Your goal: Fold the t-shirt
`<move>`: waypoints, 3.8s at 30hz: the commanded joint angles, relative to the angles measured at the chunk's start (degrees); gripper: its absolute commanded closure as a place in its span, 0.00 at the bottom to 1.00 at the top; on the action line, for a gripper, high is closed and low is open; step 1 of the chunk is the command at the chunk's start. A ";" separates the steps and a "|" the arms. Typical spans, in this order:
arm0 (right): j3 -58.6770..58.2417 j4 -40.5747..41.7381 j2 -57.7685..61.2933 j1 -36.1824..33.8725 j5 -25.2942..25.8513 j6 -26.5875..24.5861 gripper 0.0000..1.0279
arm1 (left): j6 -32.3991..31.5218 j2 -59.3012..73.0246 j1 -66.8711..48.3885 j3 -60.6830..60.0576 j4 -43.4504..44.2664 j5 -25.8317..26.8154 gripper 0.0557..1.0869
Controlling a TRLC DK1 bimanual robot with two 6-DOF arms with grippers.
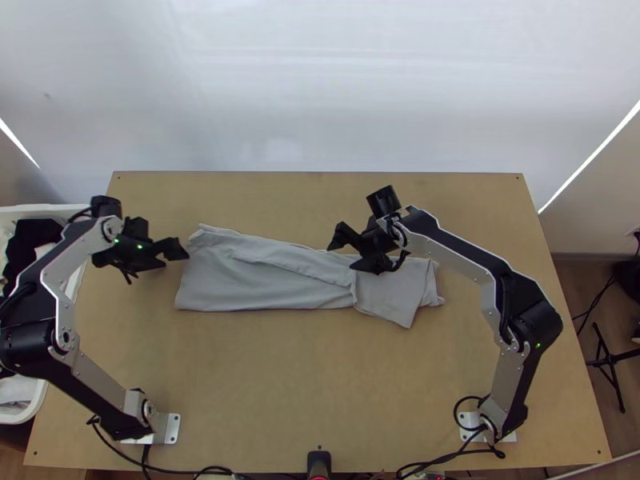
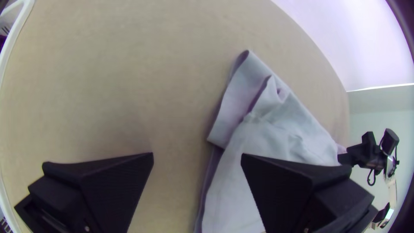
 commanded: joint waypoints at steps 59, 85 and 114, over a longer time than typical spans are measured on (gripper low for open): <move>-12.01 -2.06 -21.94 -17.04 -0.11 -2.68 0.04 | -15.80 0.36 -52.30 29.63 -28.22 -13.38 0.97; -18.08 -2.06 -30.02 -17.04 -0.11 -2.42 0.04 | -16.77 19.78 -58.19 49.75 -19.08 -14.96 0.02; -3.84 -5.57 -12.00 8.98 -2.92 -3.91 0.04 | -18.79 -4.48 -36.92 46.76 -22.42 -4.85 0.04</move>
